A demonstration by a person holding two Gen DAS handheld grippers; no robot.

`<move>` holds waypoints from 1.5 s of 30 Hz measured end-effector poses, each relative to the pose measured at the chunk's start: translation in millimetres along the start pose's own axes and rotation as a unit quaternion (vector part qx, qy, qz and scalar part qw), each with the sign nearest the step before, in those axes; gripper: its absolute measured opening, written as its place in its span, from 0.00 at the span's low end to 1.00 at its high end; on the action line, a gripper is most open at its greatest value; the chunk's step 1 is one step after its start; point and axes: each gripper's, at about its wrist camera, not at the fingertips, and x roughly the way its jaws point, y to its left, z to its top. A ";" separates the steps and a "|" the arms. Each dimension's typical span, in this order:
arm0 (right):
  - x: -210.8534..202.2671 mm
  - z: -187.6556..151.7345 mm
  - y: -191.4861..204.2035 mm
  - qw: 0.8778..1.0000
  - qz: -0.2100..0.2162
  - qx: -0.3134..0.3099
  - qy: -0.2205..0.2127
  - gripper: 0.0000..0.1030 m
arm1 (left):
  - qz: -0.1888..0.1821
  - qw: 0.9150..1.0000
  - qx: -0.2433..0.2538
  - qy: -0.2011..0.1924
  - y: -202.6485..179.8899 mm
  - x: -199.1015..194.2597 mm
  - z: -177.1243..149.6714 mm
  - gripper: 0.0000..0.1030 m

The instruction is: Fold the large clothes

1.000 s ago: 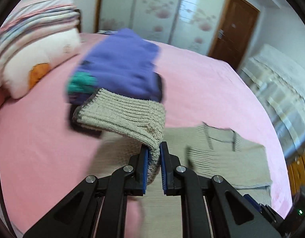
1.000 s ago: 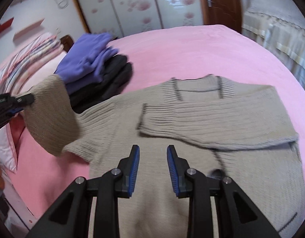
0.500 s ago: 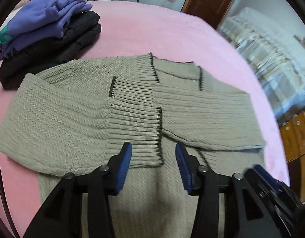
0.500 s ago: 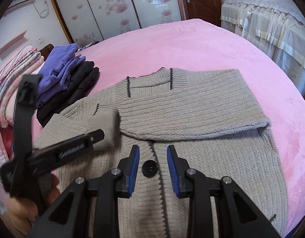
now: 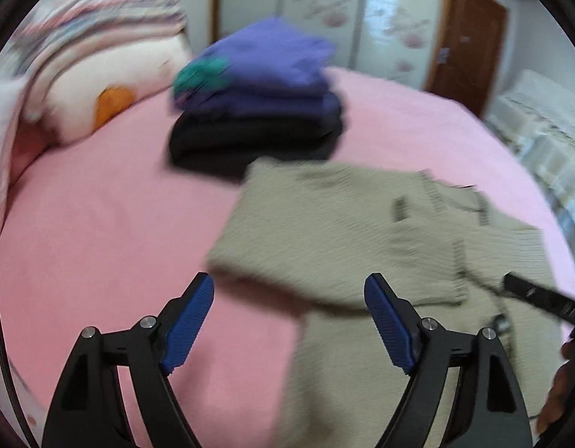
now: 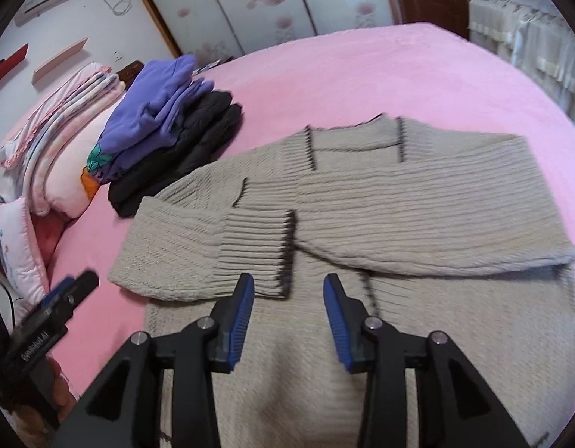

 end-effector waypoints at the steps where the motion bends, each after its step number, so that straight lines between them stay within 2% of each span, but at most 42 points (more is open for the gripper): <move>1: 10.0 0.6 0.0 1.000 0.005 0.003 0.007 0.38 | 0.007 1.000 -0.013 0.014 9.5 7.6 -5.0 0.79; 6: 55.3 6.2 -5.4 0.999 0.013 0.025 0.044 0.38 | -0.010 0.994 -0.082 0.072 47.1 38.6 -27.7 0.79; 9: 78.3 10.4 -4.7 0.997 0.014 0.033 0.061 0.38 | -0.030 0.990 -0.108 0.085 56.6 49.8 -30.3 0.79; 12: 93.1 10.9 6.6 0.998 0.011 0.013 0.065 0.36 | -0.043 0.988 -0.122 0.086 57.8 58.9 -27.0 0.79; 13: 94.7 11.0 14.2 0.998 0.003 -0.006 0.063 0.29 | -0.044 0.988 -0.124 0.086 55.5 62.1 -25.0 0.79; 14: 95.0 12.4 19.7 0.997 0.009 -0.022 0.067 0.06 | -0.044 0.987 -0.126 0.085 52.9 66.8 -24.9 0.79; 15: 91.4 15.2 25.7 0.997 0.014 -0.030 0.066 0.07 | -0.045 0.987 -0.128 0.086 50.8 71.3 -22.8 0.79; 19: 36.0 47.8 46.6 0.997 0.034 -0.065 -0.018 0.07 | -0.055 0.986 -0.135 0.083 40.7 84.5 -11.4 0.79; 23: -20.1 90.9 55.0 0.990 0.032 -0.092 -0.102 0.07 | -0.041 0.988 -0.131 0.075 26.7 93.9 0.6 0.79; 25: -42.1 110.1 54.4 0.983 0.007 -0.113 -0.141 0.07 | -0.028 0.989 -0.128 0.075 19.8 99.2 6.1 0.79; 27: -50.4 122.6 48.4 0.979 -0.020 -0.123 -0.159 0.07 | -0.019 0.989 -0.125 0.075 13.1 104.6 11.0 0.79; 28: -53.6 128.6 41.2 0.978 -0.034 -0.121 -0.166 0.07 | -0.012 0.990 -0.123 0.074 10.0 106.5 12.9 0.77; 30: -55.1 135.8 23.6 0.978 -0.058 -0.111 -0.170 0.07 | 0.006 0.990 -0.117 0.078 4.8 111.2 15.2 0.65; 32: -51.0 139.4 2.1 0.978 -0.086 -0.096 -0.164 0.07 | 0.004 0.989 -0.117 0.095 2.2 118.2 15.2 0.51; 34: -38.3 139.0 -26.9 0.981 -0.105 -0.073 -0.143 0.07 | -0.004 0.987 -0.121 0.103 -0.1 122.3 13.2 0.47; 40: 18.2 110.9 -119.5 0.987 -0.150 0.023 -0.049 0.07 | 0.006 0.990 -0.103 0.100 -9.4 121.1 10.0 0.47; 45: 53.0 74.2 -149.1 0.981 -0.190 0.049 0.007 0.08 | 0.018 0.993 -0.064 0.101 -20.5 116.5 11.7 0.48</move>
